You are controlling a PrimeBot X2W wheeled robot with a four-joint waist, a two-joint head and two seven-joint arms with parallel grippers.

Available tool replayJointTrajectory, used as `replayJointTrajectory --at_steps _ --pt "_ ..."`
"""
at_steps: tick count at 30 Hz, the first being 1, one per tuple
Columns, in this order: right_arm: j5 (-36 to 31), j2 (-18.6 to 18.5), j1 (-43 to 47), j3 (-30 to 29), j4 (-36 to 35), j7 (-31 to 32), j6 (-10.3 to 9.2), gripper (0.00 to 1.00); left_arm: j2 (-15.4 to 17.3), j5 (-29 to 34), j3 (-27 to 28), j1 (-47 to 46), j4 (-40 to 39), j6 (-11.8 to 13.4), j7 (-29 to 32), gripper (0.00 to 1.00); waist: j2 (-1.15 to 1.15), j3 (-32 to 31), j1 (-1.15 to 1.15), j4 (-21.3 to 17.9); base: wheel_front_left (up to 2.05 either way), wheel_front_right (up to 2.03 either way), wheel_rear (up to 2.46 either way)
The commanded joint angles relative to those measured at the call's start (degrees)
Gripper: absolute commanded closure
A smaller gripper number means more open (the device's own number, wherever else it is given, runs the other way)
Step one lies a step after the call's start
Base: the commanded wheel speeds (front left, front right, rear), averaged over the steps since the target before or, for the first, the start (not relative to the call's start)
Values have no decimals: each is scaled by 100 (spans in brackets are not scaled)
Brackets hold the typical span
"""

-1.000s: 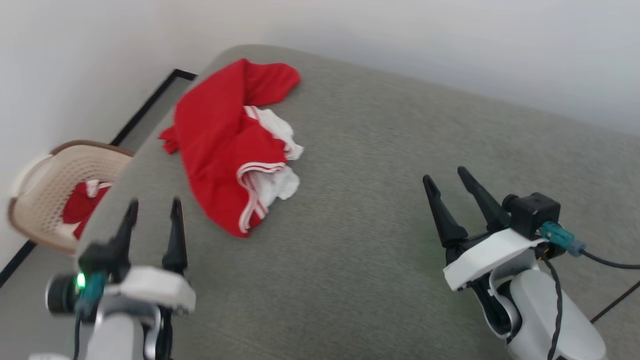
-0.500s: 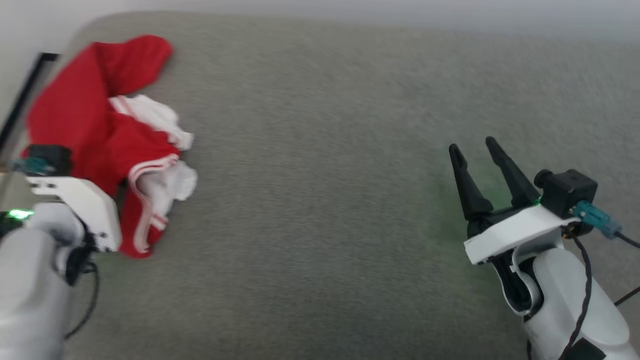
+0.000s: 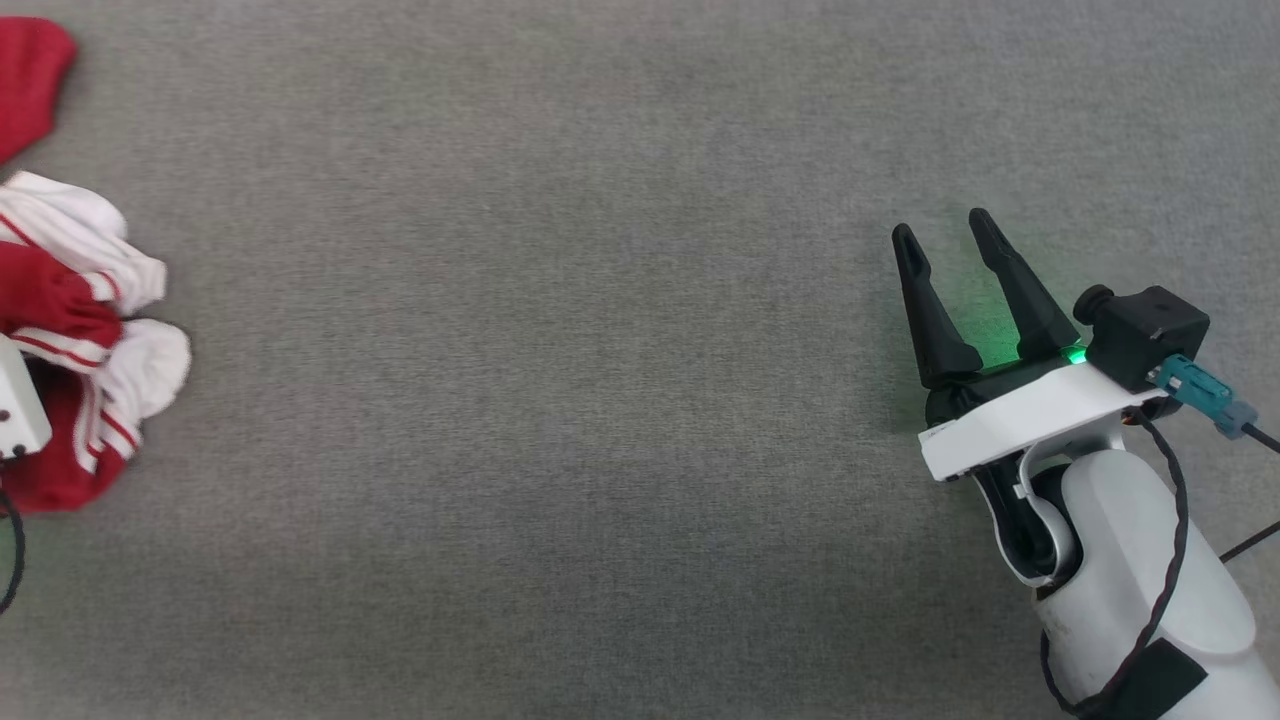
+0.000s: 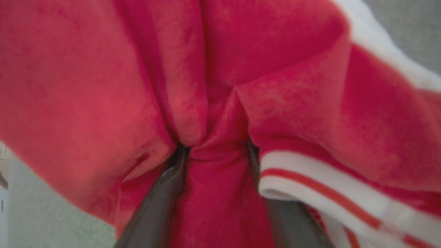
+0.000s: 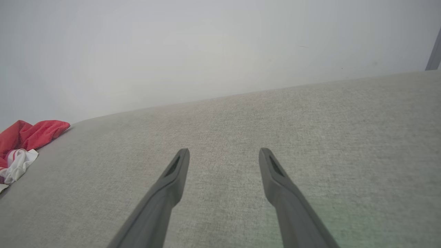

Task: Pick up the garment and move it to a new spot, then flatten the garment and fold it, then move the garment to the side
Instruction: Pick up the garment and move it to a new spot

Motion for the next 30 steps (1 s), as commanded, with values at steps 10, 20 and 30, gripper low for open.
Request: replayJointTrajectory --at_steps 10,20,30 --pt "1 95 147 -211 20 -25 0 0 2 -96 -504 -61 -439 -2 -1011 100 -1 -334 0 112 0 0 0" --pt "61 310 417 -329 56 -25 0 0 94 -65 -1337 -388 -1705 13 -1557 100 -1 -953 0 48 0 0 0" --pt "198 532 572 -506 -11 -24 0 0 -286 -441 -2221 -790 -3106 12 -1317 100 -1 -962 0 -611 0 0 0"
